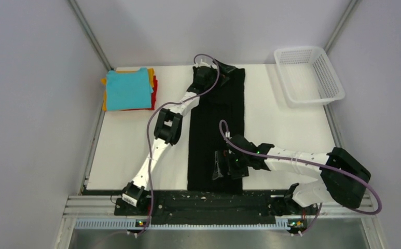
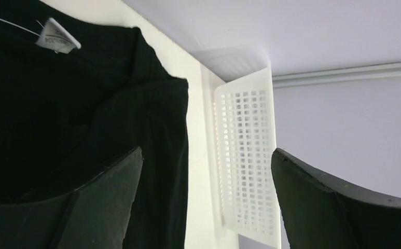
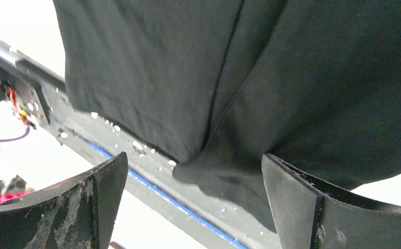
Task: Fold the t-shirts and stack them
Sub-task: Rotate the tshirt 90 degrees
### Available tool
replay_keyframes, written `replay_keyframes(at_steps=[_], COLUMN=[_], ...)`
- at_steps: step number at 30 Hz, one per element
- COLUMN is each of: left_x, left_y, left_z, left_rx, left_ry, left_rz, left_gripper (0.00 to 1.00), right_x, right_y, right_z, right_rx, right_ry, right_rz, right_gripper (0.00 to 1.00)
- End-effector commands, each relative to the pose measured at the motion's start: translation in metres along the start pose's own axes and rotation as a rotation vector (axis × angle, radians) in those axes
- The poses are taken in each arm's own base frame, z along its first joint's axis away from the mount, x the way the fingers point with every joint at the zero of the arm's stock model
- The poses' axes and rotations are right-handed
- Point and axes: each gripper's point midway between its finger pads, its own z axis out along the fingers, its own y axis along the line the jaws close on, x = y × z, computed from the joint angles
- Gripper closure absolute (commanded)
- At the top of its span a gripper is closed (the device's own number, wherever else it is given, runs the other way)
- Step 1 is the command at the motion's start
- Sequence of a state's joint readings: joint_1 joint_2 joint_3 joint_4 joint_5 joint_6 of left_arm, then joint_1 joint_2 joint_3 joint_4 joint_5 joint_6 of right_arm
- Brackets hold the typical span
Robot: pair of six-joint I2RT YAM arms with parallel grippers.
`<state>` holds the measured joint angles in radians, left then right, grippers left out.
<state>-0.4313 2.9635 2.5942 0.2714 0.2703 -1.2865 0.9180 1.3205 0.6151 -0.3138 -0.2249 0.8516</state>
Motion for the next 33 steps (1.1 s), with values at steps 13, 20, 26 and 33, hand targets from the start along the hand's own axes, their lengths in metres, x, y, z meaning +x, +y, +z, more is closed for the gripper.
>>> replay_keyframes(at_steps=[13,20,26,33], left_x=[-0.065,-0.084,-0.048,0.019], left_y=[0.006,-0.115,-0.238,-0.205], left_z=[-0.001,-0.029,-0.111,-0.270], left_rx=[-0.041,0.089,0.214,-0.188], left_ry=[-0.261,-0.205,-0.003,0.060], left_rz=[0.100,0.289,0.427,0.589], left_gripper=[0.01,0.01,0.01,0.01], right_x=[-0.002,-0.013,-0.005,-0.005], right_y=[0.035,0.000,-0.039,-0.052], right_z=[-0.084,-0.099,-0.090,-0.068], right_rx=[-0.144,-0.078,0.118,0.179], right_ry=[-0.200,-0.284,-0.232,-0.195], right_rz=[-0.078,0.063,0.121,0.127], right_gripper=[0.01,0.01,0.02,0.10])
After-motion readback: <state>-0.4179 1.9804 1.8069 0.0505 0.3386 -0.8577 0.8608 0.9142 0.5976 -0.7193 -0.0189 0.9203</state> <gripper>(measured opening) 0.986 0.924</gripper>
